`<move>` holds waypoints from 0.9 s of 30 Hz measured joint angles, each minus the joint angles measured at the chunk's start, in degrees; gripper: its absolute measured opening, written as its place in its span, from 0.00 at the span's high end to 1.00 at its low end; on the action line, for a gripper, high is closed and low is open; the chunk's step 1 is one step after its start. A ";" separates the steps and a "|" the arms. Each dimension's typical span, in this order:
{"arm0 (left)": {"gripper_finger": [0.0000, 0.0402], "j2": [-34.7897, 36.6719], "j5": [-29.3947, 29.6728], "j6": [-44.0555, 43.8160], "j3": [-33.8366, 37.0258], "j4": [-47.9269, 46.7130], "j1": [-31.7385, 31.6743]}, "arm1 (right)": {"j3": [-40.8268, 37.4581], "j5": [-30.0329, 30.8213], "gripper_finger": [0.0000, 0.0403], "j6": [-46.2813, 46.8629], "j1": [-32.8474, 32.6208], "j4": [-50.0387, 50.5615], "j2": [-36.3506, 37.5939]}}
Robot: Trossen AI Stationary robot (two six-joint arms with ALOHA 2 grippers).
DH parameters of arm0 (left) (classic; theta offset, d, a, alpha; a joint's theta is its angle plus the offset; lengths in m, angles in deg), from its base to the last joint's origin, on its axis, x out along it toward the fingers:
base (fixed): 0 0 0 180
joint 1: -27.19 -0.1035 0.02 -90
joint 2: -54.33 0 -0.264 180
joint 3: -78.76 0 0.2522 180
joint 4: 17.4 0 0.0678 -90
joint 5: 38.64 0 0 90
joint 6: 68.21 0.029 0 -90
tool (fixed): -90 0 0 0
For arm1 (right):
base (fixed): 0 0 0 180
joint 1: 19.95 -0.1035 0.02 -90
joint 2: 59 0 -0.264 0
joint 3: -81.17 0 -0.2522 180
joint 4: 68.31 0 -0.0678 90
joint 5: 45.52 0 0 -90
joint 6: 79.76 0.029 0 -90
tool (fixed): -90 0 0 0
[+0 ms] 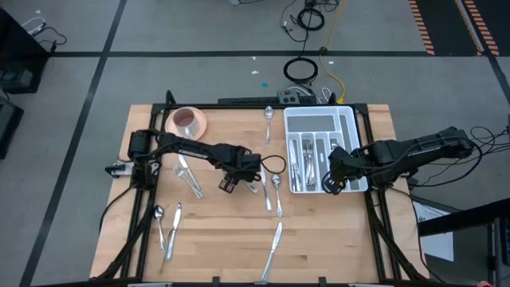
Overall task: Sort silverware
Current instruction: Put the silver spoon into the silverware rack
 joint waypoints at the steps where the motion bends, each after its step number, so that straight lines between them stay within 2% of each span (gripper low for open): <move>1: 0.51 0.00 -0.20 0.02 0.55 0.94 -0.19 | 0.00 -0.03 0.66 0.14 0.00 0.00 0.00; 6: 0.56 0.37 -1.86 1.18 5.13 2.41 -0.68 | 0.00 -0.31 0.66 1.67 -0.32 0.02 0.00; 12: 0.76 0.50 -3.26 0.31 8.37 4.27 -0.57 | 0.00 -0.44 0.66 2.39 -1.12 0.00 0.02; 15: 0.93 0.37 -2.91 -3.13 8.10 4.86 -0.52 | 0.00 -0.44 0.66 3.21 -1.14 -0.02 0.02; 19: 0.97 0.13 -1.95 -11.13 6.13 4.06 -0.52 | 0.00 0.29 0.66 6.64 -1.14 -0.58 0.02; 22: 0.97 0.73 1.09 -16.18 4.57 4.08 0.11 | -0.03 3.99 0.66 8.39 -1.54 -3.18 0.58; 27: 0.97 5.47 8.22 -21.45 2.50 9.74 1.09 | -0.02 17.25 0.66 7.83 -3.54 -15.03 4.73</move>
